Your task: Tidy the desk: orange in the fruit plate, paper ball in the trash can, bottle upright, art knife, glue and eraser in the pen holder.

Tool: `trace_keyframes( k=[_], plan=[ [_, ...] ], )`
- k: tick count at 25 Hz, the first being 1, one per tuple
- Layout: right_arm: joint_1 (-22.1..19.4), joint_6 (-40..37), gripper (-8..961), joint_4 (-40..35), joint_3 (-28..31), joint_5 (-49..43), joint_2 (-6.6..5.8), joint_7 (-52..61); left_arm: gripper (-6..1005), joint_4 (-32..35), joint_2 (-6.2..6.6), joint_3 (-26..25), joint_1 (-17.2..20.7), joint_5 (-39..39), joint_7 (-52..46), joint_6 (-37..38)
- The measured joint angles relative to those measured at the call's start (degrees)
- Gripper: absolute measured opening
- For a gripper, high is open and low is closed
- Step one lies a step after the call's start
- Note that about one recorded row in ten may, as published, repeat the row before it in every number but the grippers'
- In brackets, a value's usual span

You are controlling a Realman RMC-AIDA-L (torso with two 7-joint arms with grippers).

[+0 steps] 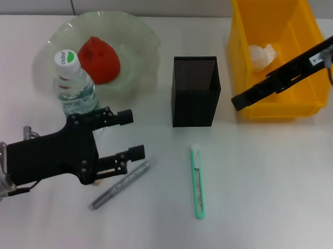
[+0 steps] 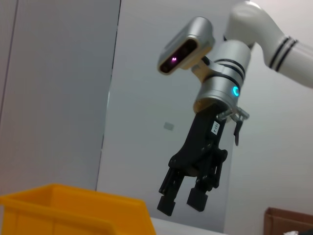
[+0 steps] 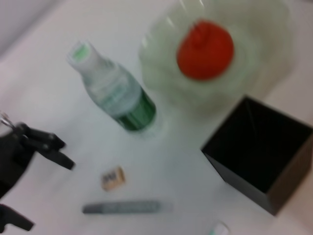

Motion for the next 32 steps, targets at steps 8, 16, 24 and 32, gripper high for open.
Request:
trace_keyframes(
  k=[8, 16, 24, 32],
  plan=[
    [8.8, -0.4, 769, 12.0, -0.8, -8.6, 0.52, 4.1, 705, 0.0, -0.04, 0.5, -0.3, 1.0, 0.1, -1.2],
    [18.7, 3.2, 769, 26.3, -4.9, -16.8, 1.46, 7.8, 704, 0.1, -0.04, 0.5, -0.7, 1.0, 0.1, -2.4],
    [23.2, 9.3, 757, 35.3, -11.6, -17.0, 2.32, 8.9, 703, 0.1, -0.05, 0.5, -1.1, 1.0, 1.2, -2.7],
    [23.8, 14.4, 750, 38.5, -18.8, -9.8, 2.46, 9.1, 701, 0.0, -0.12, 0.5, -1.0, 1.0, 1.6, -3.7]
  ],
)
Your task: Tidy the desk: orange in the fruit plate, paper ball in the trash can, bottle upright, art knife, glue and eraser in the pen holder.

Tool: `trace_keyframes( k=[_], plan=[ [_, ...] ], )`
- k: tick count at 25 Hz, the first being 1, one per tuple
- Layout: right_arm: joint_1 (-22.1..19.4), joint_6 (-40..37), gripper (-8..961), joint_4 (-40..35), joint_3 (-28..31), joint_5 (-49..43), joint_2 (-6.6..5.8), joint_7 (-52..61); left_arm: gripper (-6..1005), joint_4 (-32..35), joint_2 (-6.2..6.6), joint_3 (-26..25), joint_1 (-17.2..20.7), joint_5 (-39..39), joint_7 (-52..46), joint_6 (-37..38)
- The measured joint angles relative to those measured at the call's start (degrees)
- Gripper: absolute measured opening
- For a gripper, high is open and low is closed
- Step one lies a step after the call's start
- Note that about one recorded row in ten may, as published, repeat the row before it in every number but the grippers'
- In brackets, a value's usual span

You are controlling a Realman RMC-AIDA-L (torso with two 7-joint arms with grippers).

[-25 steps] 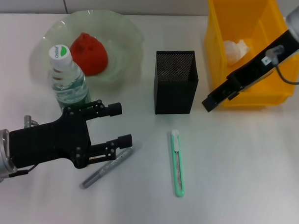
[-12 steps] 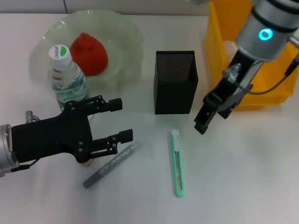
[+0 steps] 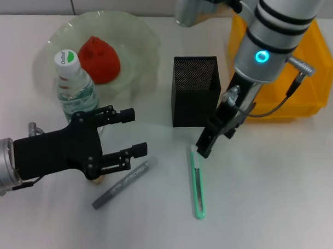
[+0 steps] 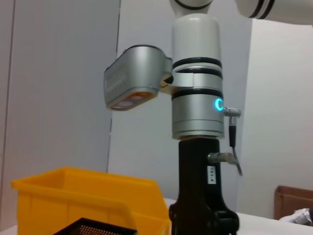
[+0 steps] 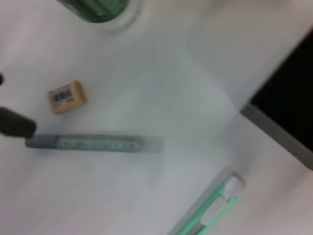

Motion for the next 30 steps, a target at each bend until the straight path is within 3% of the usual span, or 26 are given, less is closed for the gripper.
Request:
trace_keyframes(
  k=[3, 18, 30],
  plan=[
    [-0.4, 1.7, 747, 0.7, -3.9, 2.7, 0.0, 0.4, 701, 0.0, 0.01, -0.4, 0.7, 0.0, 0.8, -0.6],
    [-0.8, 5.9, 733, 4.9, -7.7, 6.6, -0.01, 0.5, 698, -2.3, 0.06, -3.3, 2.4, -0.4, 3.5, -0.4],
    [-1.4, 10.7, 722, 6.2, -15.7, 13.2, -0.01, 0.5, 696, -2.9, 0.08, -3.3, 2.6, -0.4, 3.7, -0.6]
  ],
)
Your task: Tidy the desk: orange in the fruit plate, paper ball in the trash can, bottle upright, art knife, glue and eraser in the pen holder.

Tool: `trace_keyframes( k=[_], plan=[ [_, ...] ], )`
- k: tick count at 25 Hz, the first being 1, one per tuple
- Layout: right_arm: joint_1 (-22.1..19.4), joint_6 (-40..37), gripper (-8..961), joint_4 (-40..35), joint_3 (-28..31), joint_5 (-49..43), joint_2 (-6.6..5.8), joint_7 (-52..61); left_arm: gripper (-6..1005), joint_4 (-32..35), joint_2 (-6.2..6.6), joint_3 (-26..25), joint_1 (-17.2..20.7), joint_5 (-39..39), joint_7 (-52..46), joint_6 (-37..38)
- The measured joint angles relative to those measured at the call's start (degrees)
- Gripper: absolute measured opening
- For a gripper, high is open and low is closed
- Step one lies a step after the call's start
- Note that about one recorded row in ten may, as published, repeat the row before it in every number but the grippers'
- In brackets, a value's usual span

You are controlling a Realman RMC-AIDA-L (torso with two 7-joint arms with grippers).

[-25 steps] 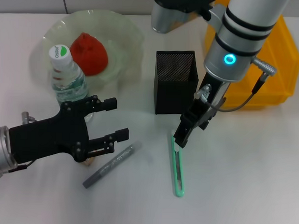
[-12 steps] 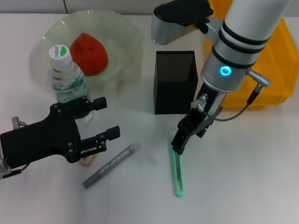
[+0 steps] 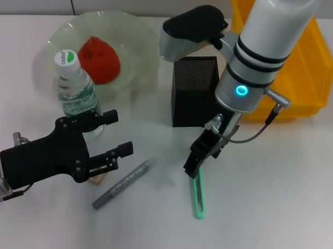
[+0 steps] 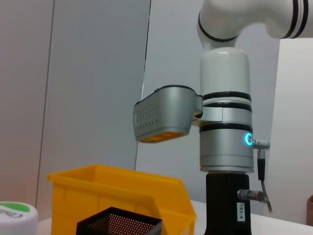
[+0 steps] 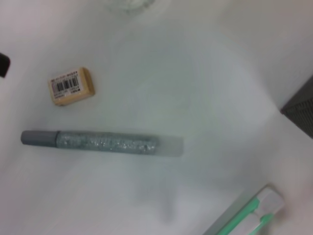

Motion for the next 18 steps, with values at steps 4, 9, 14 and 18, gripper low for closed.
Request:
trace_keyframes(
  k=[4, 9, 14, 18],
  plan=[
    [-0.4, 2.3, 718, 0.0, -3.3, 1.9, 0.0, 0.0, 696, 0.0, -0.04, 0.0, 0.0, 0.0, 0.0, -0.4],
    [-0.6, 3.5, 714, 0.2, -3.9, 2.5, 0.0, 0.0, 695, 0.0, -0.06, 0.0, 0.0, 0.1, 0.0, -0.6],
    [-0.9, 3.9, 709, 0.3, -4.0, 2.5, 0.0, 0.0, 694, -0.5, -0.09, 0.0, -0.2, 0.1, 0.1, -1.1],
    [-1.4, 4.1, 705, 0.4, -4.0, 2.5, 0.0, -0.1, 693, -1.2, -0.09, 0.0, -0.4, 0.1, 0.6, -1.2]
  ],
)
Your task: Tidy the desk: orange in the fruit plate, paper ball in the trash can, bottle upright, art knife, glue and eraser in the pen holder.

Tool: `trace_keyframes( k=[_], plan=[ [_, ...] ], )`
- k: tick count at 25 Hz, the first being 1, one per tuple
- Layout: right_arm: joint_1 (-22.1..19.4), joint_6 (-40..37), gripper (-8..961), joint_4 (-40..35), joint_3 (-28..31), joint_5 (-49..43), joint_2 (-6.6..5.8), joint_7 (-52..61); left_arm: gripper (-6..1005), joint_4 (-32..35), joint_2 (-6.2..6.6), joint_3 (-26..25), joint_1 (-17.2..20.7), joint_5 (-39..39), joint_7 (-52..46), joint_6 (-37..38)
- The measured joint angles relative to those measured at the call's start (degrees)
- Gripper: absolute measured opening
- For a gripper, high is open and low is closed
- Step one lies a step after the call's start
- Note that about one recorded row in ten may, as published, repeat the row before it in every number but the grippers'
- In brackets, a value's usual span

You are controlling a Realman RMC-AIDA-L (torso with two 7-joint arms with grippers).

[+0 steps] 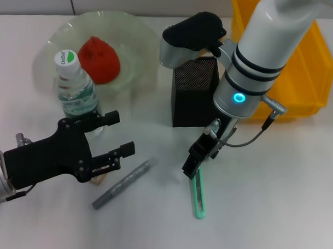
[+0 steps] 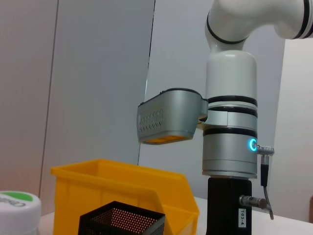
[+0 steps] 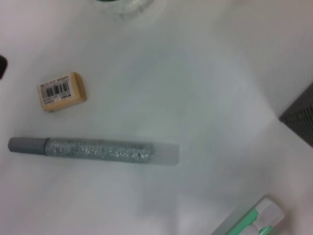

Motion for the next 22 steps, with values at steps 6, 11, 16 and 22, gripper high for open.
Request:
trace_keyframes(
  k=[6, 11, 16, 22],
  plan=[
    [-0.6, 0.6, 700, 0.1, 0.0, 0.0, 0.0, -0.3, 692, -0.1, 0.0, 0.0, -0.1, 0.0, 0.4, 0.0],
    [-0.7, 0.7, 695, 0.1, 0.0, 0.0, 0.0, -0.4, 692, -0.1, 0.01, 0.0, -0.2, 0.0, 0.4, 0.0],
    [-0.9, 1.6, 691, 0.1, -0.9, 0.2, 0.0, -0.4, 691, -0.1, 0.0, 0.0, -0.2, -0.1, 0.4, -0.1],
    [-0.9, 2.3, 685, 0.1, -2.4, 1.3, 0.0, -0.4, 690, -0.1, 0.01, 0.0, -0.2, -0.1, 0.4, -0.1]
  ],
)
